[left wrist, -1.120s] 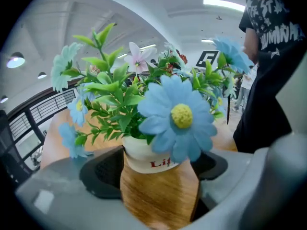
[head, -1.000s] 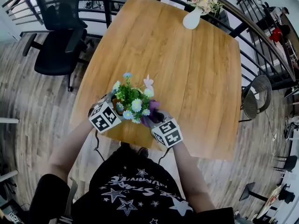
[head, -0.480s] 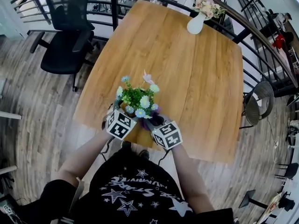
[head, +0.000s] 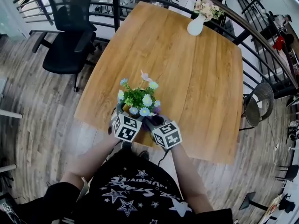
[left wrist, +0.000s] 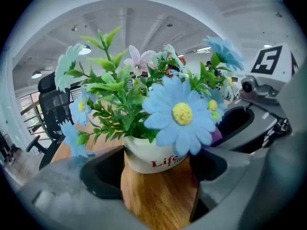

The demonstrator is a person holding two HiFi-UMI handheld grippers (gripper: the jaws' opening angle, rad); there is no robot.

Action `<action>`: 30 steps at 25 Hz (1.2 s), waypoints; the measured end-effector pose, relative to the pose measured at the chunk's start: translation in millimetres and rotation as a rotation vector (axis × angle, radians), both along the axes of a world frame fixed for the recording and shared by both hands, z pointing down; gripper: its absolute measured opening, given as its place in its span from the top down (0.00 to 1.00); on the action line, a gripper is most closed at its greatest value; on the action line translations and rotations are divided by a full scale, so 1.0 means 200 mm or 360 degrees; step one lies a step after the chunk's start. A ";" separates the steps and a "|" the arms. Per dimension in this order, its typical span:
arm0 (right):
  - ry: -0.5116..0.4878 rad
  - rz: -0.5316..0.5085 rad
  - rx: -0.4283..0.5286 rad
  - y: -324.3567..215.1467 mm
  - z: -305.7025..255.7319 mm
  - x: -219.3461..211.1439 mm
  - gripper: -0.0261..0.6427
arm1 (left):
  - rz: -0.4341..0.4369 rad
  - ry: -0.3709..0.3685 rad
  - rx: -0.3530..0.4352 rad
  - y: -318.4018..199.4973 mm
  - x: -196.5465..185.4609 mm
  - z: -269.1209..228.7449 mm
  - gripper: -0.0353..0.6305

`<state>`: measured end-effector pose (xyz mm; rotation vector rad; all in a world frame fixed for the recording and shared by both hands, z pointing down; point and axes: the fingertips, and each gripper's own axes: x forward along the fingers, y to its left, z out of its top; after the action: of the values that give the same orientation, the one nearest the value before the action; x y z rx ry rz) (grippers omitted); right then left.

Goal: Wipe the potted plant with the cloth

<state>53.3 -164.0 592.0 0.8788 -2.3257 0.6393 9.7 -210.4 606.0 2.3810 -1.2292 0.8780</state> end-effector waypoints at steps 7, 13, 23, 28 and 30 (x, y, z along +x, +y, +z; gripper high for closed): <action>0.0031 0.0030 0.0014 -0.01 0.00 0.05 0.84 | 0.0105 0.0004 -0.0035 0.13 0.01 -0.01 0.29; 0.0063 0.0066 0.0031 -0.05 0.00 0.11 0.84 | 0.0264 -0.0002 -0.0058 0.27 0.04 -0.01 0.29; 0.0118 0.0055 0.0052 -0.06 0.01 0.11 0.84 | 0.0607 -0.0099 0.0032 0.25 -0.18 0.01 0.29; 0.0138 0.0043 0.0051 -0.06 0.01 0.11 0.84 | 0.0888 -0.0145 0.0106 0.12 -0.21 0.02 0.29; 0.0151 0.0035 0.0048 -0.06 0.01 0.11 0.84 | 0.0971 -0.0163 0.0128 0.08 -0.20 0.01 0.29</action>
<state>75.5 -177.0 594.6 0.9297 -2.2493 0.5610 -30.8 -194.8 607.3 2.8592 -0.5623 1.1447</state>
